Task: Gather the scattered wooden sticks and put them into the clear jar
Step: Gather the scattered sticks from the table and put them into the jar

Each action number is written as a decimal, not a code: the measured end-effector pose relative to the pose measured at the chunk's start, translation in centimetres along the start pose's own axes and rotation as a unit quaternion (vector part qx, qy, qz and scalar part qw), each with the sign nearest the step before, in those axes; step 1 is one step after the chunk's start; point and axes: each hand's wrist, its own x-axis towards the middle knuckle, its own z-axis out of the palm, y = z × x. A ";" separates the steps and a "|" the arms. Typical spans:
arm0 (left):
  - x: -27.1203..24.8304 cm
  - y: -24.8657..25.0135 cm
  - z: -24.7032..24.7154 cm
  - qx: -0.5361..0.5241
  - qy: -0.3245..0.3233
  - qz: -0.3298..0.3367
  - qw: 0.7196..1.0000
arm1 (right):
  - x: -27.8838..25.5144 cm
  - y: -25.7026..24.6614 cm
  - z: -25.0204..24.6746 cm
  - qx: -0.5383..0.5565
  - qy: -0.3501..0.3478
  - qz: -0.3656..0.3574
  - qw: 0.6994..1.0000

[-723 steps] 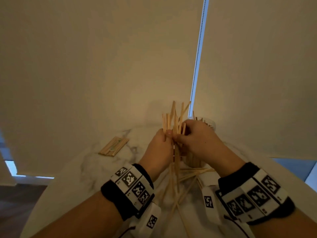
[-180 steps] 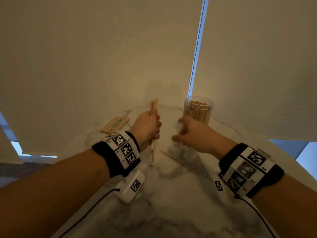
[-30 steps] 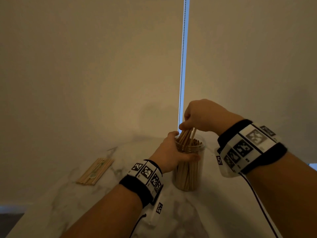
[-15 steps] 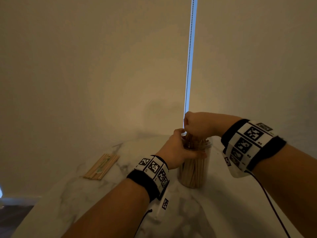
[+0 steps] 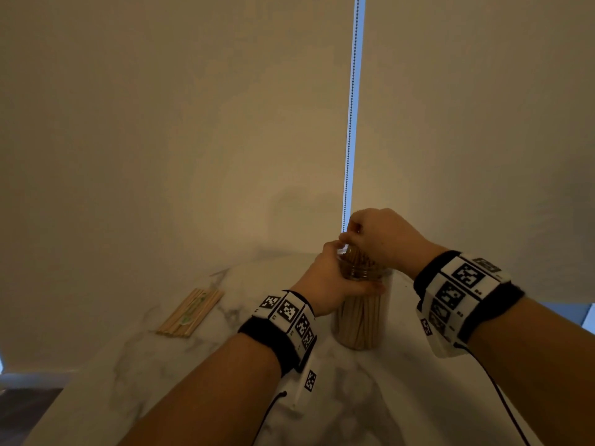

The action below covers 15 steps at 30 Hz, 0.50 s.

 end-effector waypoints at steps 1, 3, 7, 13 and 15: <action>-0.1 0.2 0.0 -0.001 -0.003 -0.001 1.000 | 0.0 0.0 0.1 -0.013 -0.023 -0.003 1.000; -0.1 0.2 -0.1 0.001 -0.001 0.002 1.000 | 0.1 -0.1 0.6 -0.025 -0.109 -0.008 0.994; -0.2 0.3 0.0 0.003 0.002 0.018 1.000 | -0.2 -0.2 -0.4 0.032 -0.190 -0.018 0.981; -0.1 0.1 0.1 0.006 0.001 0.000 1.000 | -0.7 0.0 0.5 -0.138 -0.054 -0.001 0.989; -0.1 0.0 0.2 0.003 0.000 -0.002 1.000 | -0.5 -0.4 1.1 -0.146 -0.074 0.001 0.987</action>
